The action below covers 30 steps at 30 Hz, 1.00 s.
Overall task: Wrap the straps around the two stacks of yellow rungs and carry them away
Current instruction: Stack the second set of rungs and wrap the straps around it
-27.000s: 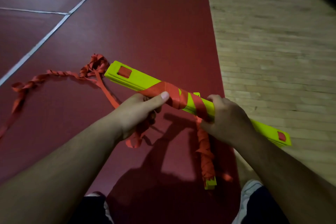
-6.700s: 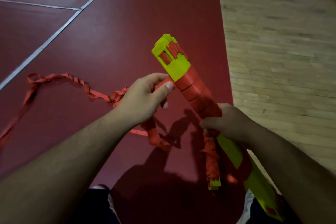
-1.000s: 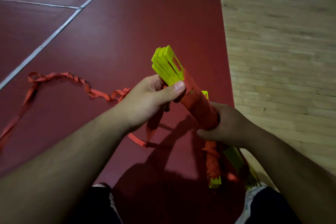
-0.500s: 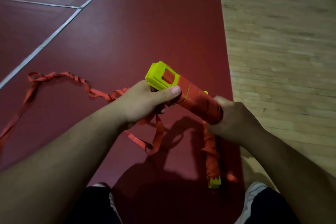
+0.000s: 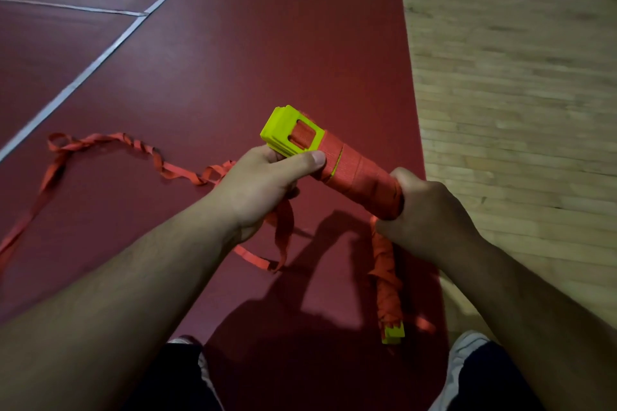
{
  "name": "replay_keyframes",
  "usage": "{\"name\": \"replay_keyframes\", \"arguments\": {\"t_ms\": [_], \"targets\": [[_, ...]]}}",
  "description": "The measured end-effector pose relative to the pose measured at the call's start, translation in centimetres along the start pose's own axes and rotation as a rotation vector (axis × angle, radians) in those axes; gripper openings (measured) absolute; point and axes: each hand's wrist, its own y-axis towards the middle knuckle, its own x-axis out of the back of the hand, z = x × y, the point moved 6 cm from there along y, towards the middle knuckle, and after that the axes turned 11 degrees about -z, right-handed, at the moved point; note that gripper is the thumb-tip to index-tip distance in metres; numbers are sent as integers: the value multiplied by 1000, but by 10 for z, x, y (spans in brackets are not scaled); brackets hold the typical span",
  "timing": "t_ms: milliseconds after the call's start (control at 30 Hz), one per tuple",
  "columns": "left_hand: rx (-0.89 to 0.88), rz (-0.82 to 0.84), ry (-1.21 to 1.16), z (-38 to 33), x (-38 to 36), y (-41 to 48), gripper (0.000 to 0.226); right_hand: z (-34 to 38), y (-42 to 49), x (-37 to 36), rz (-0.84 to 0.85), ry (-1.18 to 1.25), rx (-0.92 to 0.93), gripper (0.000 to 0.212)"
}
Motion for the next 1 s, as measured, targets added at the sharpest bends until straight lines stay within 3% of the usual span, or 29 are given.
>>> {"name": "replay_keyframes", "arguments": {"t_ms": [200,333,433,467,567,767,1000], "targets": [[-65,-47,83,-3,2,-1,48,0,0,2,-39,-4,1,34],[-107,-41,66,-3,7,2,20,1,0,4,-80,-23,42,32],[-129,-32,43,-5,8,2,50,2,1,3,-74,-53,68,31],[-132,-34,36,-6,9,2,47,3,1,3,-78,-52,76,31],[-113,-47,9,-4,8,1,9,5,1,3,-75,-28,87,35],[-115,-19,3,-4,8,-1,26,1,-1,-1,85,139,102,36],[-236,83,-55,-18,-2,-7,9,12,-10,-13,249,299,92,31]]}}
